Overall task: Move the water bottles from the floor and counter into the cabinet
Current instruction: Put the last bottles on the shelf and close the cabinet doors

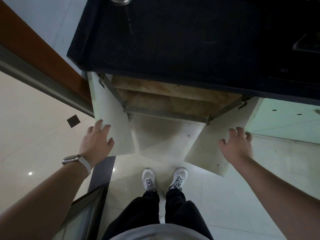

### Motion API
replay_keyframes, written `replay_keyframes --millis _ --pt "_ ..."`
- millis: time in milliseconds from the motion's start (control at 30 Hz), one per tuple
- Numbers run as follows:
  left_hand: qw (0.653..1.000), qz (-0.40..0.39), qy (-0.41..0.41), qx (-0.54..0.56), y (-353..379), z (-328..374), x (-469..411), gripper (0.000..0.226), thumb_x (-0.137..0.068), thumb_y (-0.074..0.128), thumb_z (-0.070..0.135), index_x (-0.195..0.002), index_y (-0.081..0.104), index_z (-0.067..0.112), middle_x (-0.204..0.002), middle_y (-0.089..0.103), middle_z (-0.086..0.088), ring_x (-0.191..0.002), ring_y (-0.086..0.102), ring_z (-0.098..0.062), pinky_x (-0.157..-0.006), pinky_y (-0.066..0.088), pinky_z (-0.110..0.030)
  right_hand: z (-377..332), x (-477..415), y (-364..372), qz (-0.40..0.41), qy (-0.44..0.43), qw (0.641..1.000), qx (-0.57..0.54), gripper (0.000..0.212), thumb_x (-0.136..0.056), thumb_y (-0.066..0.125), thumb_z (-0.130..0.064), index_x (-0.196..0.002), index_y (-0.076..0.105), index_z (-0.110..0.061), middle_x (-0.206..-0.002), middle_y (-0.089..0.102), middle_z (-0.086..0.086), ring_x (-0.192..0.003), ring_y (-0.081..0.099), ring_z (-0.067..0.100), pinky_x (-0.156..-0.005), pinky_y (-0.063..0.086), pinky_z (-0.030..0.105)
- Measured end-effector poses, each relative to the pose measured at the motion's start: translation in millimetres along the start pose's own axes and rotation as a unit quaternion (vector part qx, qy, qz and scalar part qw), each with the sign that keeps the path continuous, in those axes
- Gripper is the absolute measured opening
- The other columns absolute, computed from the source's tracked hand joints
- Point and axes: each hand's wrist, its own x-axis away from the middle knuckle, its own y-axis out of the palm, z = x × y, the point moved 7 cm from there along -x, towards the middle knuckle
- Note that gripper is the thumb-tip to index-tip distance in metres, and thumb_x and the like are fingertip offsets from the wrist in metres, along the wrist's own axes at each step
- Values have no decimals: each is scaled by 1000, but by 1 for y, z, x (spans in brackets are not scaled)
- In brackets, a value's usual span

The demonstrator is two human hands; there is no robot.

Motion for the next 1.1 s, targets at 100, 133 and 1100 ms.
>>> replay_keyframes --millis 100,133,1100 --pt "998 -6 59 21 2 22 0 48 -94 61 30 -138 54 12 -154 35 -13 -132 43 -38 -96 51 -48 -32 3 0 12 -53 998 23 50 -94 48 -30 -137 44 -4 -144 37 16 -133 26 36 -115 23 47" --pt "997 -9 75 27 3 28 -1 47 -95 60 32 -138 54 12 -154 35 -13 -132 42 -37 -97 50 -47 -42 5 0 9 -69 998 12 50 -95 49 -30 -136 44 -3 -143 37 16 -135 23 35 -113 26 48" --pt "954 170 234 -83 -40 134 -111 108 -69 78 67 -151 30 18 -156 26 -17 -141 27 -38 -110 35 -61 -179 -64 -41 158 -367 908 125 103 -68 76 -61 -147 25 -18 -153 20 16 -142 23 38 -116 19 59"
